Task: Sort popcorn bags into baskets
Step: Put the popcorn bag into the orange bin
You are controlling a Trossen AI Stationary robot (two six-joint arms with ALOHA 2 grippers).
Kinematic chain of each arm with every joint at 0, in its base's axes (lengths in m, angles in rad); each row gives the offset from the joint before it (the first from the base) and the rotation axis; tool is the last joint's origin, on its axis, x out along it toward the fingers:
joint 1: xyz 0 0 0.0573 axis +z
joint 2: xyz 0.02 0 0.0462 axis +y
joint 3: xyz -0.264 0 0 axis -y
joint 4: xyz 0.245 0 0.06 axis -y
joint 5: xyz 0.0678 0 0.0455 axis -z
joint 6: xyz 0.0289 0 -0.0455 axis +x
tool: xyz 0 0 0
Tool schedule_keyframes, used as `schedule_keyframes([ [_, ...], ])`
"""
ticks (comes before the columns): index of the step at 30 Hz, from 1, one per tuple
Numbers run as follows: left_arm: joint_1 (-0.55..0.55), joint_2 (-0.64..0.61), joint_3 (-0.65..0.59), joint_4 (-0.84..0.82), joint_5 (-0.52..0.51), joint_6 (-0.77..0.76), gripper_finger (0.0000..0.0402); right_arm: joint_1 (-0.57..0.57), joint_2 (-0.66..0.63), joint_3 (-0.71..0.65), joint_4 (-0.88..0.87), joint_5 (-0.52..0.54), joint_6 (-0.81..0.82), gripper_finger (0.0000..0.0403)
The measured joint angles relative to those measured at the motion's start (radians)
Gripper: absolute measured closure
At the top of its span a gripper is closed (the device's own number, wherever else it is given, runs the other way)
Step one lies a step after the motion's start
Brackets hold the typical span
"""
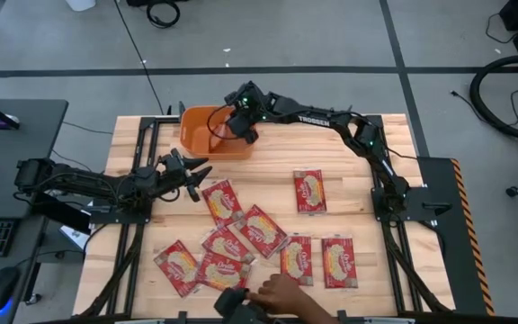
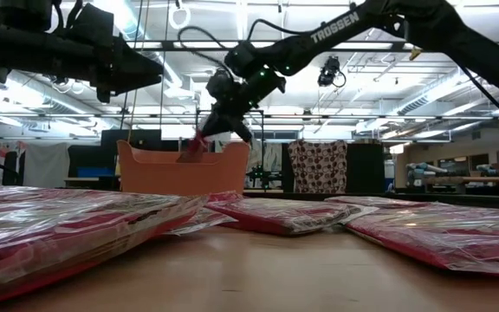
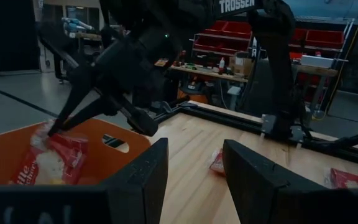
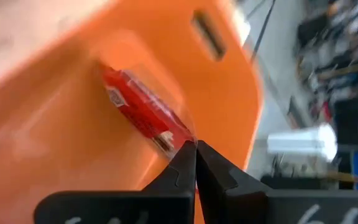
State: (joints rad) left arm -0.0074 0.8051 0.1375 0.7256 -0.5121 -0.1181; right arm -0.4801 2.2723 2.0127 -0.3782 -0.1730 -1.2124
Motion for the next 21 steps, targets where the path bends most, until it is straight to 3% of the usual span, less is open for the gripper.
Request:
schedule_keyframes([
  [7,0.000,0.000,0.000,-0.004,0.000,-0.001,0.0244,-0.012,0.000,0.000,-0.139,0.185,-0.002,0.0379],
  [21,0.000,0.000,0.000,-0.005,-0.017,0.022,0.0244,0.012,-0.009,0.000,-0.157,0.317,0.081,0.0279],
])
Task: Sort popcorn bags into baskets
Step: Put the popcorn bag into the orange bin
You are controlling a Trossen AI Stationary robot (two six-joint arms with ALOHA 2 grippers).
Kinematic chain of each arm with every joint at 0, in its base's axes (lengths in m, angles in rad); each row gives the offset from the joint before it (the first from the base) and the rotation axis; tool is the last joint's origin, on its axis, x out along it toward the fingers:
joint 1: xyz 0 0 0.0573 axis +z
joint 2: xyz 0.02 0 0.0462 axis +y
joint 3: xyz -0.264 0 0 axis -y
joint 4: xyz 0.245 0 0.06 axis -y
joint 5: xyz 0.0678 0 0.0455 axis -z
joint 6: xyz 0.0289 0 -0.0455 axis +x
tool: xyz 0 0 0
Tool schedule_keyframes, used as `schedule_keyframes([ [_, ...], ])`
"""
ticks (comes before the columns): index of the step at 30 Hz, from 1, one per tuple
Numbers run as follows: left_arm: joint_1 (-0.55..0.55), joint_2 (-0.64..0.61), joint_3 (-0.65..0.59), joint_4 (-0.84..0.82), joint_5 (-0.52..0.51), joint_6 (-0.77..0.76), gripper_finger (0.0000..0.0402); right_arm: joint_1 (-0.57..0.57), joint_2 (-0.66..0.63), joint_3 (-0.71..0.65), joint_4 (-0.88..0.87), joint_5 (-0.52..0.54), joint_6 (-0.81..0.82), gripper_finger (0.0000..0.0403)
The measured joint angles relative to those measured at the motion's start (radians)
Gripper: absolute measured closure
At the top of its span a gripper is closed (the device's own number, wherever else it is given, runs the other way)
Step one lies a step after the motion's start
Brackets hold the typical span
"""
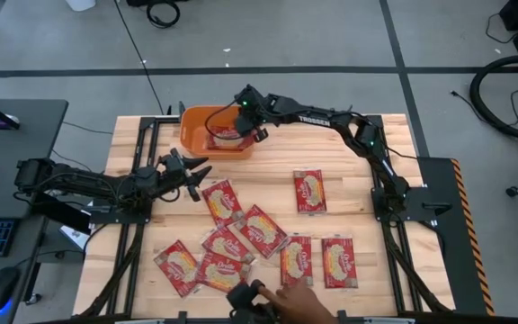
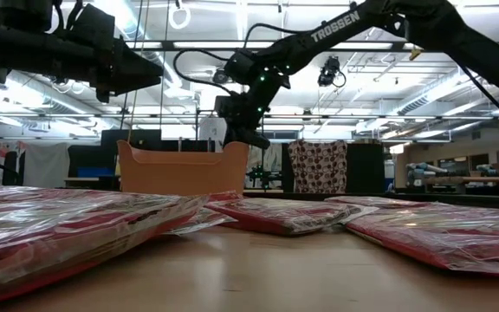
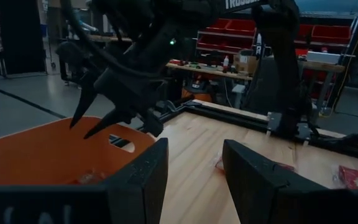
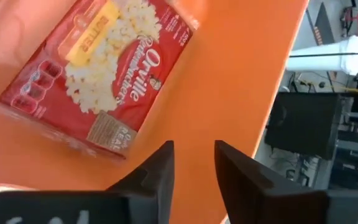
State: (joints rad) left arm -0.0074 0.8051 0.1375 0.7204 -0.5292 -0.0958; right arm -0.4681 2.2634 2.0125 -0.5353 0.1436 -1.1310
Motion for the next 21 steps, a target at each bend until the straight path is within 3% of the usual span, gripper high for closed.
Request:
schedule_keyframes([
  [10,0.000,0.000,0.000,0.045,-0.077,0.222,0.0244,0.117,-0.088,0.000,-0.050,0.012,0.349,0.0277],
  [13,0.000,0.000,0.000,0.115,-0.079,0.293,0.0244,0.155,-0.124,0.001,-0.118,-0.071,0.466,0.0277],
  [17,0.000,0.000,0.000,0.197,-0.077,0.316,0.0244,0.199,-0.132,0.000,-0.214,-0.292,0.625,0.0277],
  [19,0.000,0.000,0.000,0.208,-0.078,0.310,0.0244,0.236,-0.133,-0.028,-0.216,-0.311,0.658,0.0277],
  [21,0.000,0.000,0.000,0.210,-0.077,0.287,0.0244,0.282,-0.134,-0.076,-0.197,-0.262,0.673,0.0277],
])
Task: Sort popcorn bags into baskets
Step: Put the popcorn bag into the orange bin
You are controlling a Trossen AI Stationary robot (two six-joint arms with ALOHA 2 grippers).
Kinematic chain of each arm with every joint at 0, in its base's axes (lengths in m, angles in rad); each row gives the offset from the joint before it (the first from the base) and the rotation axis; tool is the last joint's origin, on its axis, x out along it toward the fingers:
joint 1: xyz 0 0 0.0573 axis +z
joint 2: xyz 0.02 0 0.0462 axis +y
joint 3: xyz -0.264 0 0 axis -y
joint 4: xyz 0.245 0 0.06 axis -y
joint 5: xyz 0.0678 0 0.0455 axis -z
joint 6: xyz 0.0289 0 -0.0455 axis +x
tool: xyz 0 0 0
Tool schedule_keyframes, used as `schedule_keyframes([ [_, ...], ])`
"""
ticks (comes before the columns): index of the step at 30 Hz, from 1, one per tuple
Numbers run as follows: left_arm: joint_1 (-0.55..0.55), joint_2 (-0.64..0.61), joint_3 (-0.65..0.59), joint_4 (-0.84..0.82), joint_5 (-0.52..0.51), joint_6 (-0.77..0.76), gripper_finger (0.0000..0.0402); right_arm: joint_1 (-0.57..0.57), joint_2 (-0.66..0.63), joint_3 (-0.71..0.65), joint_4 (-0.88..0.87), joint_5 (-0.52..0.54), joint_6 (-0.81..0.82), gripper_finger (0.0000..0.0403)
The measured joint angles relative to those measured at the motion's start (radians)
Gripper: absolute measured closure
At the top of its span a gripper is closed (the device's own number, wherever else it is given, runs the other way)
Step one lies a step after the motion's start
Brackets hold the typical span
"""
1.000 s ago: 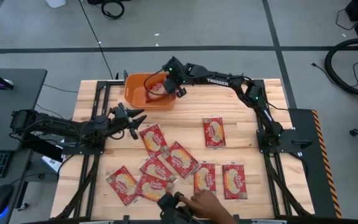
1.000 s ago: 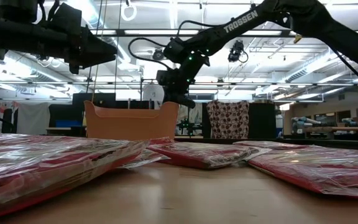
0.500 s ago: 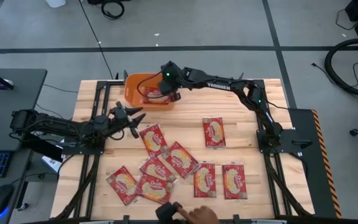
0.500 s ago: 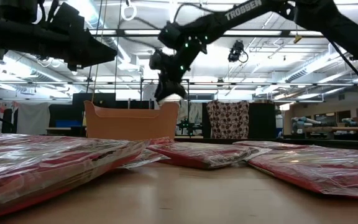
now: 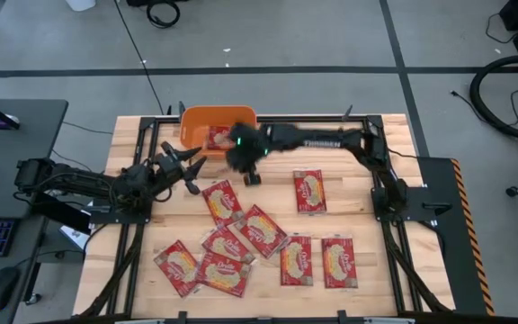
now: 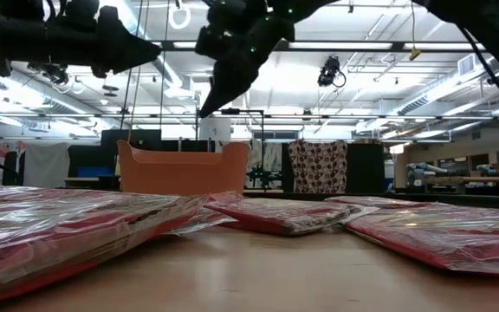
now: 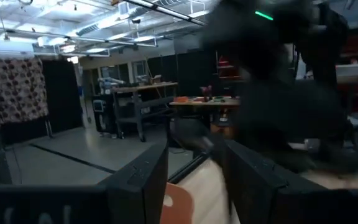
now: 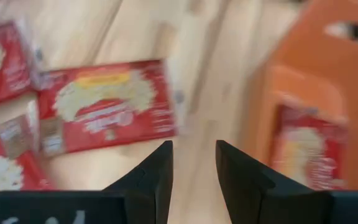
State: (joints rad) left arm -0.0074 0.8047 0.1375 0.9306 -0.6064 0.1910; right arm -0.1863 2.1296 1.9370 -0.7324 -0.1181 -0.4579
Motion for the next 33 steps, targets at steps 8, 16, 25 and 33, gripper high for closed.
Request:
schedule_keyframes([
  [8,-0.018,0.000,0.000,-0.006,0.063,-0.204,0.0244,0.151,-0.003,-0.125,0.023,0.154,0.186,0.0277],
  [16,-0.037,0.000,0.000,-0.086,0.283,-0.277,0.0244,0.214,-0.004,-0.188,0.014,0.102,0.321,0.0276],
  [25,-0.036,0.000,0.000,-0.153,0.374,-0.315,0.0244,0.161,-0.004,-0.295,0.100,0.058,0.373,0.0245],
  [33,-0.036,0.000,0.000,-0.183,0.444,-0.313,0.0244,0.139,0.006,-0.397,0.178,-0.006,0.376,0.0230],
])
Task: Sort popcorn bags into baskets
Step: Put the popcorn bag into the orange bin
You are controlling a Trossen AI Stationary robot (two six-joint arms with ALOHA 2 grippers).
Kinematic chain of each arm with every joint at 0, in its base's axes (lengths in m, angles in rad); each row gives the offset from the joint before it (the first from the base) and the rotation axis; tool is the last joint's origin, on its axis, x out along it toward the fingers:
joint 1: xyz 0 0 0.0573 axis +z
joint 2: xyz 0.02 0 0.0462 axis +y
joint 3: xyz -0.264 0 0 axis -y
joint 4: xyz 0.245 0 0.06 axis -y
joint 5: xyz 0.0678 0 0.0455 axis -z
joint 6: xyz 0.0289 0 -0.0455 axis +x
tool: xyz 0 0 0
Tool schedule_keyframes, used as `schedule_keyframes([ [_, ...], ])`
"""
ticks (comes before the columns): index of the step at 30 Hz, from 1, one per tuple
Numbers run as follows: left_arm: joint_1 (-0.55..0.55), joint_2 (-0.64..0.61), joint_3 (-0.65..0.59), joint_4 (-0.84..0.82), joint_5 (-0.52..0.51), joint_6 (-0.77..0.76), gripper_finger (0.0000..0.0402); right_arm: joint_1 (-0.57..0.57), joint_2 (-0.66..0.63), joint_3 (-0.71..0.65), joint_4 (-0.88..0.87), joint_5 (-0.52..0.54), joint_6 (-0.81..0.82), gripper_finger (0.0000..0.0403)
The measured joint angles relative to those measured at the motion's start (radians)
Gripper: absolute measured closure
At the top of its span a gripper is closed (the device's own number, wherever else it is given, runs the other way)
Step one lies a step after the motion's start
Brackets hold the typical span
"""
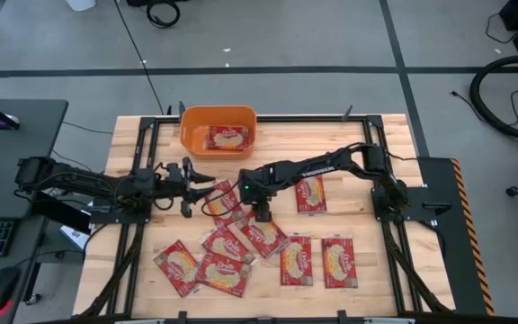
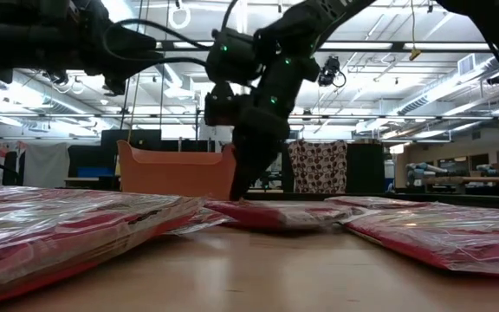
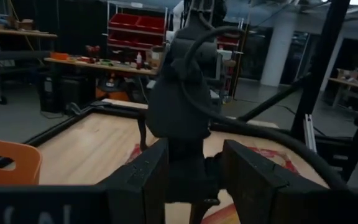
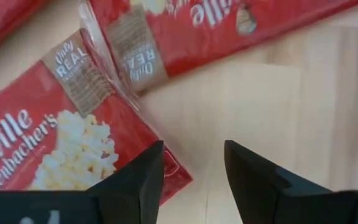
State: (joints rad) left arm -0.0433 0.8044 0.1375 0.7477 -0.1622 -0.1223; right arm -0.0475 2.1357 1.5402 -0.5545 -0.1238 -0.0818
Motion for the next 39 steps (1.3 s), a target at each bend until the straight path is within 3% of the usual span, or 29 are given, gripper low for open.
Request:
schedule_keyframes([
  [7,0.001,0.000,0.000,0.003,0.000,0.022,0.0244,-0.002,0.003,-0.007,-0.019,-0.030,-0.018,0.0269],
  [16,0.001,0.000,0.000,0.005,0.000,0.030,0.0244,-0.002,0.004,-0.007,-0.036,0.030,-0.034,0.0392],
  [30,0.001,0.000,0.001,-0.047,-0.018,0.063,0.0244,0.000,0.004,0.204,-0.175,0.219,-0.130,0.0398],
  [35,0.001,0.024,0.001,-0.096,-0.020,0.054,0.0244,-0.008,0.004,0.225,-0.217,0.116,-0.083,0.0391],
  [39,0.001,0.034,0.001,-0.091,-0.020,0.031,0.0244,-0.024,0.004,0.220,-0.262,0.072,0.013,0.0351],
])
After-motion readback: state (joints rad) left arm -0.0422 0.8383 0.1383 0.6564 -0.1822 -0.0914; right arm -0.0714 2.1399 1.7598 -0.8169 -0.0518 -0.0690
